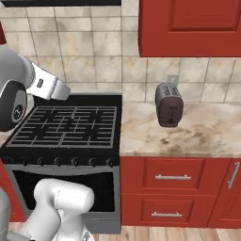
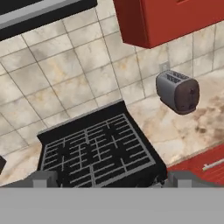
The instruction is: Organize the utensils by type. Pick up the wooden spoons from the counter and place them in the open cabinet. Then pick up the metallic utensils from the counter and place them in the open drawer.
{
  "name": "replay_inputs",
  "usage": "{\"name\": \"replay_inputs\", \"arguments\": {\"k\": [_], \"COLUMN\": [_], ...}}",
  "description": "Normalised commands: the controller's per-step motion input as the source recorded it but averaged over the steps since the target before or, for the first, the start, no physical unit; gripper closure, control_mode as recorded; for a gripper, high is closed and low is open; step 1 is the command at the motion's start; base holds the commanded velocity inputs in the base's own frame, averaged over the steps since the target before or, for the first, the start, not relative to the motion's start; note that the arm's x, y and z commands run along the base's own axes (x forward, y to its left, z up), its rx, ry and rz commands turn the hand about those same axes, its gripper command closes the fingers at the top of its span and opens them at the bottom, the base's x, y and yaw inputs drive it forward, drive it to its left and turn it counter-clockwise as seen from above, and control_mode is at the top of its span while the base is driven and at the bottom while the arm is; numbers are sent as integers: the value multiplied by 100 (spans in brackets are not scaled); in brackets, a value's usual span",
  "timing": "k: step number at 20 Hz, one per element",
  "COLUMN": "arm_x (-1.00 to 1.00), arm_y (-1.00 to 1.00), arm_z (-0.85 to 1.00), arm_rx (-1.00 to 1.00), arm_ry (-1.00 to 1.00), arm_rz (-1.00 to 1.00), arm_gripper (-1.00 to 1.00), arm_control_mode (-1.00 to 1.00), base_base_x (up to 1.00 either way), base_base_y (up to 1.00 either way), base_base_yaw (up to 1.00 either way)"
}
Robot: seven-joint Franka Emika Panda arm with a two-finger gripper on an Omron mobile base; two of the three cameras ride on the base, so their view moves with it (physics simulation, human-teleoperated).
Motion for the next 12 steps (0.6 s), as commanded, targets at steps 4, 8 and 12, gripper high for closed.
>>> {"name": "replay_inputs", "arguments": {"k": [4, 8, 12], "arm_x": [0, 0, 0], "arm_y": [0, 0, 0], "arm_z": [0, 0, 0], "arm_rx": [0, 0, 0], "arm_ry": [0, 0, 0], "arm_rz": [0, 0, 0], "arm_gripper": [-100, -100, -100], "arm_control_mode": [100, 100, 100], "base_base_x": [-36, -41, -40], "base_base_y": [0, 11, 26], "base_base_yaw": [94, 96, 94]}}
